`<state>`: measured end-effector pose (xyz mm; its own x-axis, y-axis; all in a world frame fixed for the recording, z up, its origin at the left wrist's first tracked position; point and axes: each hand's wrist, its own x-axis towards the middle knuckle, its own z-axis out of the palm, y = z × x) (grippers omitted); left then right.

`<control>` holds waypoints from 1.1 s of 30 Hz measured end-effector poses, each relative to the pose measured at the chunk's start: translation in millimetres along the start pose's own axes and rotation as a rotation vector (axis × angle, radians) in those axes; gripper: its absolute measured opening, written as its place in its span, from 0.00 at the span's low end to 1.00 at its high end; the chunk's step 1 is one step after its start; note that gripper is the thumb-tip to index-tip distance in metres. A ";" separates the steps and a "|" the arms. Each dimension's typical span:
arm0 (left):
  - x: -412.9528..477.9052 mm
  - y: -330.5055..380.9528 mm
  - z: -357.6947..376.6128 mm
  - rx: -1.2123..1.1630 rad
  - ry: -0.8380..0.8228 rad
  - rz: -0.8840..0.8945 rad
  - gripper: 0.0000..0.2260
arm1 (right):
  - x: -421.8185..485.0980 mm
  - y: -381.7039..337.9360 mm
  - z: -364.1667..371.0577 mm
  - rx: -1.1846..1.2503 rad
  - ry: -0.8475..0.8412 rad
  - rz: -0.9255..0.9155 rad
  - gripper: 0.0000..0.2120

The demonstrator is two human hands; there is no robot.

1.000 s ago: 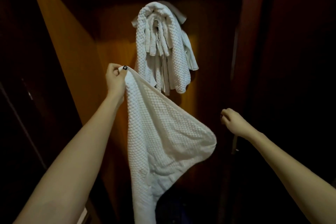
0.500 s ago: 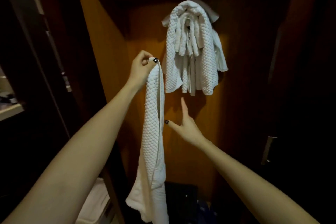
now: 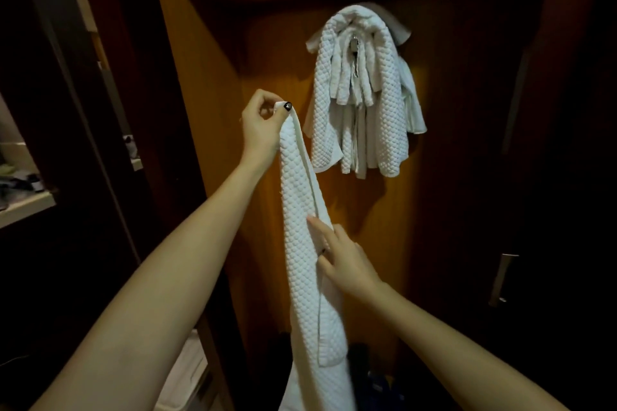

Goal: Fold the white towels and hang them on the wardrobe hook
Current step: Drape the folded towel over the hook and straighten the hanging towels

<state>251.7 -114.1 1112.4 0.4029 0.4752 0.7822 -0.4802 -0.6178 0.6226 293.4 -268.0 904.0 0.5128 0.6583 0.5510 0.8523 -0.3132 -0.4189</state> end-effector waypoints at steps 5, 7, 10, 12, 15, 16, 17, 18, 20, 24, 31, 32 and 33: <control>-16.3 4.2 22.2 -0.043 0.005 0.026 0.02 | -21.2 26.3 5.7 -0.049 0.088 0.194 0.35; -16.5 7.7 29.7 -0.037 -0.015 0.062 0.02 | -31.5 37.0 4.2 -0.034 0.102 0.271 0.37; -11.2 9.5 31.4 0.006 0.015 0.064 0.01 | -41.9 54.9 -18.8 -0.010 0.138 0.331 0.41; -10.9 4.8 29.5 0.009 0.063 0.044 0.01 | -46.3 67.9 -38.5 -0.073 0.099 0.329 0.41; -18.2 -9.6 28.4 0.041 0.094 0.000 0.02 | -58.3 86.9 -65.9 -0.137 -0.028 0.348 0.35; -21.1 -16.3 27.6 0.063 0.096 -0.021 0.03 | -64.2 92.3 -74.5 -0.118 -0.050 0.361 0.32; -24.0 -23.9 26.1 0.088 0.094 -0.047 0.04 | -69.9 96.8 -82.6 -0.100 -0.056 0.372 0.29; -27.0 -32.0 23.7 0.113 0.094 -0.077 0.05 | -75.8 99.7 -90.1 -0.098 -0.054 0.376 0.26; -31.6 -49.4 17.3 0.154 0.112 -0.136 0.05 | -83.6 103.5 -101.6 -0.125 -0.070 0.359 0.23; -39.7 -79.5 6.6 0.156 0.162 -0.301 0.05 | -92.1 103.2 -117.0 -0.140 -0.319 0.301 0.27; -79.4 -93.1 24.4 0.181 -0.105 -0.337 0.04 | -64.3 90.9 -124.9 0.210 -0.132 0.520 0.18; -85.8 -92.3 28.5 0.169 -0.156 -0.319 0.04 | -57.4 84.2 -124.3 0.339 -0.055 0.555 0.18; -89.8 -91.7 30.6 0.154 -0.196 -0.305 0.04 | -49.9 76.8 -123.7 0.439 -0.008 0.573 0.16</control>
<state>283.4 -119.3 984.5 0.6572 0.5321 0.5338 -0.1992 -0.5604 0.8039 346.0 -409.5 933.5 0.8647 0.4785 0.1528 0.3283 -0.3082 -0.8929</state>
